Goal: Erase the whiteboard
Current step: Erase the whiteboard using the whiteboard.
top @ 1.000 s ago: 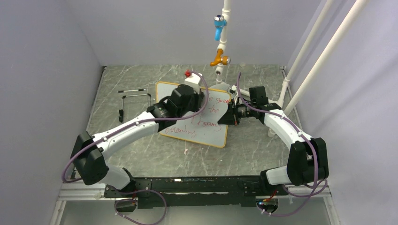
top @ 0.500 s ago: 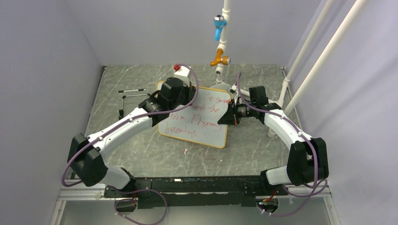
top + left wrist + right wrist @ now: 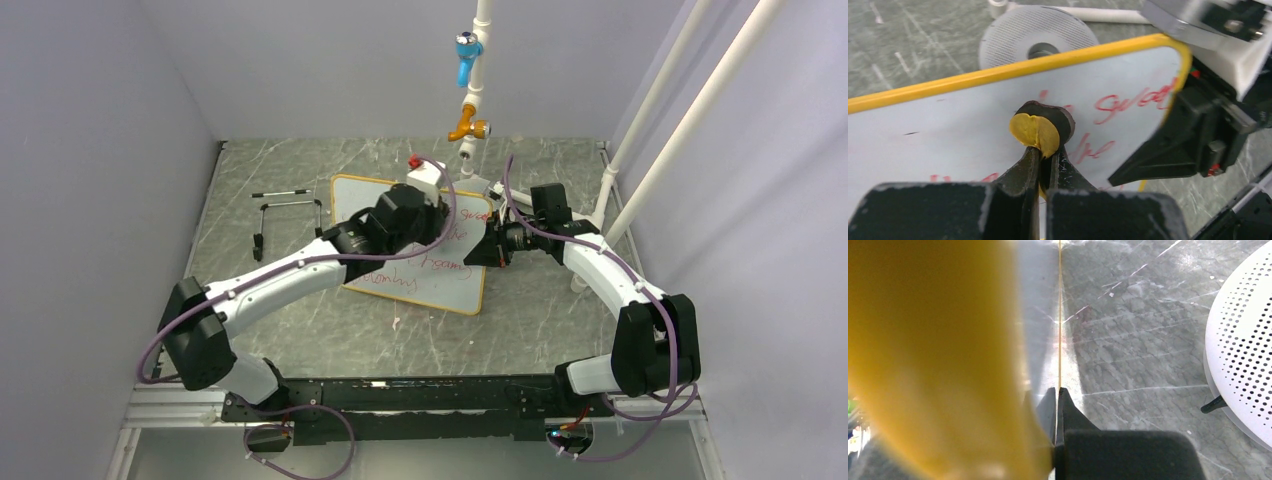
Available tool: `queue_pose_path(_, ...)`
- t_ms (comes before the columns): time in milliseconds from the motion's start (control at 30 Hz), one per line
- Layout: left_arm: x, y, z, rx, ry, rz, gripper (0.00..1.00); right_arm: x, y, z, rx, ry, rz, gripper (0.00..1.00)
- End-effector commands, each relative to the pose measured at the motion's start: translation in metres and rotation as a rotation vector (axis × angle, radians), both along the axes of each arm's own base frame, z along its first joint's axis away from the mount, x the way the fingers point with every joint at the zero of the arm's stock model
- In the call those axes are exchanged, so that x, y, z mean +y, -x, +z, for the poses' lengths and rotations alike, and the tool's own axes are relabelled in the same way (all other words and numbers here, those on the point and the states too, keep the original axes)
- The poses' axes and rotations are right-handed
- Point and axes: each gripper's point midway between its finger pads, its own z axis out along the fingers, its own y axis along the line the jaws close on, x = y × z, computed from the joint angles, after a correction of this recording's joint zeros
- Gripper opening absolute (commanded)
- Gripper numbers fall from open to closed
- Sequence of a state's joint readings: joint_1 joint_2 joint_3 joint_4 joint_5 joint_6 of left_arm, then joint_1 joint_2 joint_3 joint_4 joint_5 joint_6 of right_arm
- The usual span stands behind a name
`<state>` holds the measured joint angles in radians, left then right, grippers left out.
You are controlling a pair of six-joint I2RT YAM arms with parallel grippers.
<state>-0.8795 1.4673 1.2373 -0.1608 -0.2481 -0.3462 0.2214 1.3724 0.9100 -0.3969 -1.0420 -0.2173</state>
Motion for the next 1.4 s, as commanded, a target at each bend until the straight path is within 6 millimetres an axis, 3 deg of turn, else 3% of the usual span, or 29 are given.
queue_pose_path(0, -0.034, 0.000, 0.018, -0.023, 0.058, -0.042, 0.00, 0.004, -0.001, 0.018, -0.119, -0.005, 0.046, 0.00)
queue_pose_path(133, -0.024, -0.017, 0.017, -0.048, -0.010, 0.011, 0.00, 0.004, 0.000, 0.019, -0.123, -0.006, 0.046, 0.00)
queue_pose_path(300, 0.027, -0.051, 0.014, -0.039, -0.033, 0.124, 0.00, 0.004, 0.000, 0.021, -0.126, -0.009, 0.047, 0.00)
queue_pose_path(367, 0.042, -0.057, 0.016, -0.043, -0.030, 0.148, 0.00, 0.004, 0.001, 0.021, -0.128, -0.009, 0.048, 0.00)
queue_pose_path(467, 0.048, -0.059, 0.024, -0.055, -0.024, 0.147, 0.00, 0.004, 0.000, 0.020, -0.123, -0.009, 0.047, 0.00)
queue_pose_path(600, 0.030, -0.052, 0.033, -0.058, 0.013, 0.085, 0.00, 0.004, -0.001, 0.019, -0.123, -0.007, 0.046, 0.00)
queue_pose_path(800, -0.027, -0.021, 0.046, -0.069, 0.050, -0.042, 0.00, 0.004, -0.001, 0.017, -0.117, -0.004, 0.043, 0.00)
queue_pose_path(900, -0.055, -0.006, 0.046, -0.061, 0.062, -0.099, 0.00, 0.004, -0.001, 0.018, -0.117, -0.005, 0.045, 0.00)
queue_pose_path(1000, -0.065, -0.005, 0.040, -0.050, 0.045, -0.110, 0.00, 0.004, 0.000, 0.019, -0.120, -0.007, 0.047, 0.00)
queue_pose_path(1133, -0.049, -0.015, 0.034, -0.062, -0.003, -0.055, 0.00, 0.004, 0.000, 0.020, -0.125, -0.009, 0.048, 0.00)
queue_pose_path(1367, 0.018, -0.041, 0.034, -0.058, -0.012, 0.079, 0.00, 0.004, 0.001, 0.022, -0.128, -0.011, 0.049, 0.00)
